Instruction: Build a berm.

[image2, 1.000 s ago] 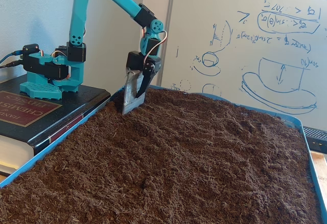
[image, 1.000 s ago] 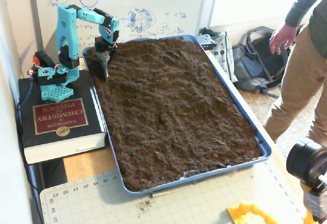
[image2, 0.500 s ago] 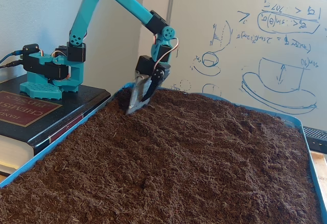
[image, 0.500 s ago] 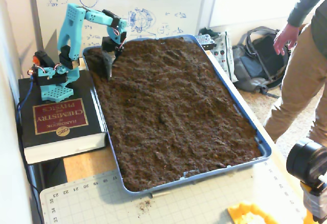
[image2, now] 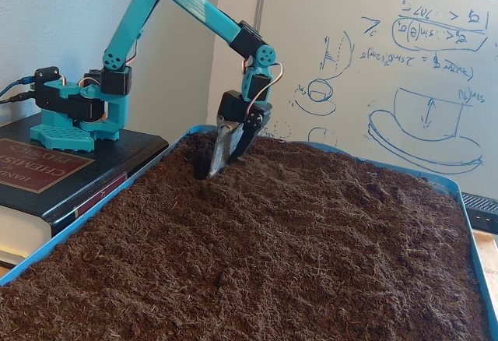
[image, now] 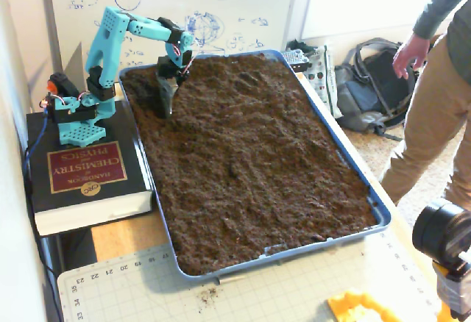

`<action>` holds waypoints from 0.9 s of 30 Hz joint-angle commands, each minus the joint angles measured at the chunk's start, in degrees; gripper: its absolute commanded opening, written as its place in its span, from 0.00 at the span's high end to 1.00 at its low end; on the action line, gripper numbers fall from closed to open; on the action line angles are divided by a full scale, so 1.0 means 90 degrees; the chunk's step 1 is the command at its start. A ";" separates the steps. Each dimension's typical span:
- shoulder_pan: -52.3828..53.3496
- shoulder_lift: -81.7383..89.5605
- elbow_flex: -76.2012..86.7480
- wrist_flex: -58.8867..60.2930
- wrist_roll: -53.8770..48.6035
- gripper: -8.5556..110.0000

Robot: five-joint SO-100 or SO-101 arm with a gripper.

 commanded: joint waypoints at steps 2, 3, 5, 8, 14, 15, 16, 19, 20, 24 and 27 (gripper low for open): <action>0.0430 0.0264 -0.0693 -0.0088 -0.0225 0.92; 0.0449 0.0283 -0.0781 -0.0088 -0.0244 0.92; 0.0459 0.0283 -0.1025 -0.0088 -0.0254 0.92; 0.0459 0.0225 -0.1348 -0.0088 -0.0254 0.92; 0.0459 -0.0273 -0.2012 -0.0088 -0.0264 0.92; 0.0459 -0.0381 -0.2178 -0.0088 -0.0293 0.92; 0.0459 -0.0488 -0.2334 -0.0088 -0.0313 0.92; 0.0508 -0.0840 -0.2861 -0.0088 -0.0400 0.92; 0.0518 -0.0937 -0.3037 -0.0088 -0.0420 0.92; 0.0537 -0.1191 -0.3643 -0.0088 -0.0566 0.92; 0.0547 -0.1221 -0.3896 -0.0078 -0.0674 0.92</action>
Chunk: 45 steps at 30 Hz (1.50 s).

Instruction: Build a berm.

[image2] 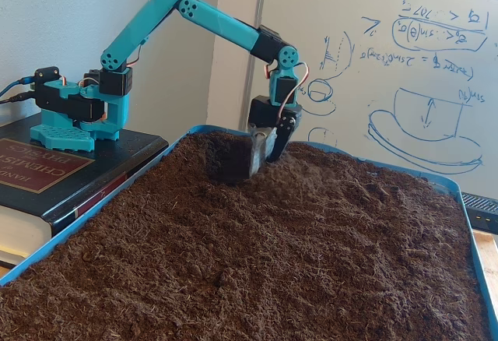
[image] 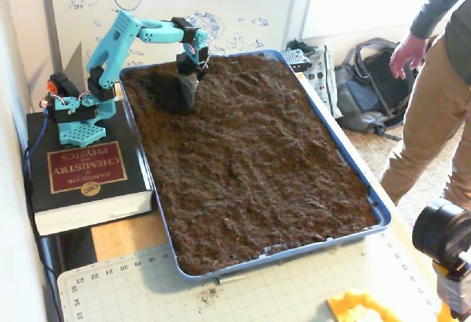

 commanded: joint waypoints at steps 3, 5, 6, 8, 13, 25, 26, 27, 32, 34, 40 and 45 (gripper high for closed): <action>0.0303 0.0273 -0.1250 -0.0039 -0.0205 0.92; 0.0352 0.0293 -0.1260 -0.0039 -0.0273 0.92; 0.0371 0.0312 -0.1260 -0.0039 -0.0322 0.92; 0.0430 0.0420 -0.1260 -0.0029 -0.0400 0.92; 0.0508 0.0811 -0.1260 -0.0029 -0.0488 0.92; 0.0713 0.2021 -0.1260 -0.0049 -0.0508 0.92; 0.0732 0.2119 -0.1260 -0.0059 -0.0518 0.92; 0.0752 0.2217 -0.1260 -0.0059 -0.0518 0.92; 0.0869 0.2842 -0.1260 -0.0098 -0.0518 0.92; 0.0947 0.3164 -0.1240 -0.0029 -0.0518 0.92; 0.0957 0.4170 -0.0176 0.0635 -0.0752 0.92; 0.0996 0.4893 0.1621 0.2295 -0.1211 0.92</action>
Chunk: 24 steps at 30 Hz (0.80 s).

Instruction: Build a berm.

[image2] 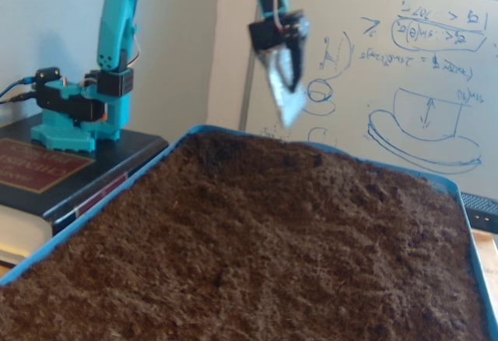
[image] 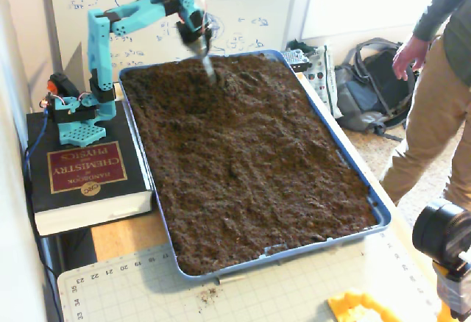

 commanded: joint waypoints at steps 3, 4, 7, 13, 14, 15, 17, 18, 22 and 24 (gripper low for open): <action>0.0176 0.1221 0.1562 0.1328 -0.0205 0.92; 0.0264 0.1270 0.1855 0.1377 -0.0205 0.92; 0.0508 0.1328 0.2510 0.1250 -0.0205 0.92; 0.0713 0.1318 0.3457 0.0479 -0.0264 0.92; 0.0713 0.1309 0.3584 0.0322 -0.0283 0.92; 0.0723 0.1260 0.3701 0.0166 -0.0293 0.92; 0.0732 0.1123 0.3877 -0.0127 -0.0293 0.92; 0.0732 0.1064 0.3955 -0.0264 -0.0293 0.92; 0.0732 0.0791 0.4082 -0.0684 -0.0293 0.92; 0.0732 0.0615 0.4111 -0.0801 -0.0293 0.92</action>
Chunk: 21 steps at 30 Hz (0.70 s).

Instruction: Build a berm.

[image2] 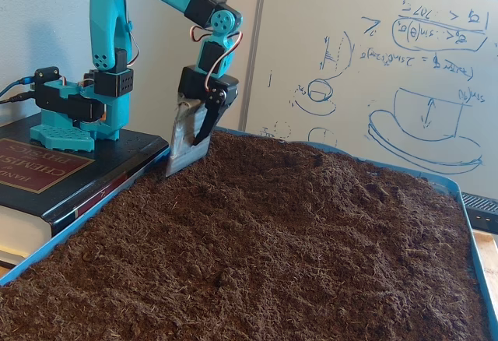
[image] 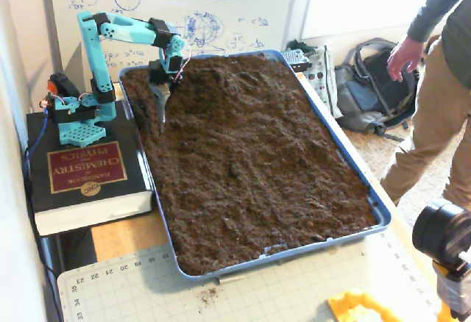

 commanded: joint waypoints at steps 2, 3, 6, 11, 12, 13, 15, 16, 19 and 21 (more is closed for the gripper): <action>0.0088 -0.0166 -0.0010 -0.0244 -0.0059 0.92; 0.0088 -0.0244 -0.0010 -0.0254 -0.0049 0.92; 0.0088 -0.0498 -0.0010 -0.0254 -0.0039 0.92; 0.0098 -0.0977 -0.0117 -0.0371 -0.0029 0.92; 0.0098 -0.1074 -0.0127 -0.0449 -0.0059 0.92; 0.0117 -0.1162 -0.0127 -0.0566 -0.0078 0.92; 0.0225 -0.1309 -0.0137 -0.0859 -0.0088 0.92; 0.0264 -0.1367 -0.0137 -0.1035 -0.0098 0.92; 0.0322 -0.1504 -0.0137 -0.1572 -0.0098 0.92; 0.0332 -0.1562 -0.0146 -0.1875 -0.0107 0.92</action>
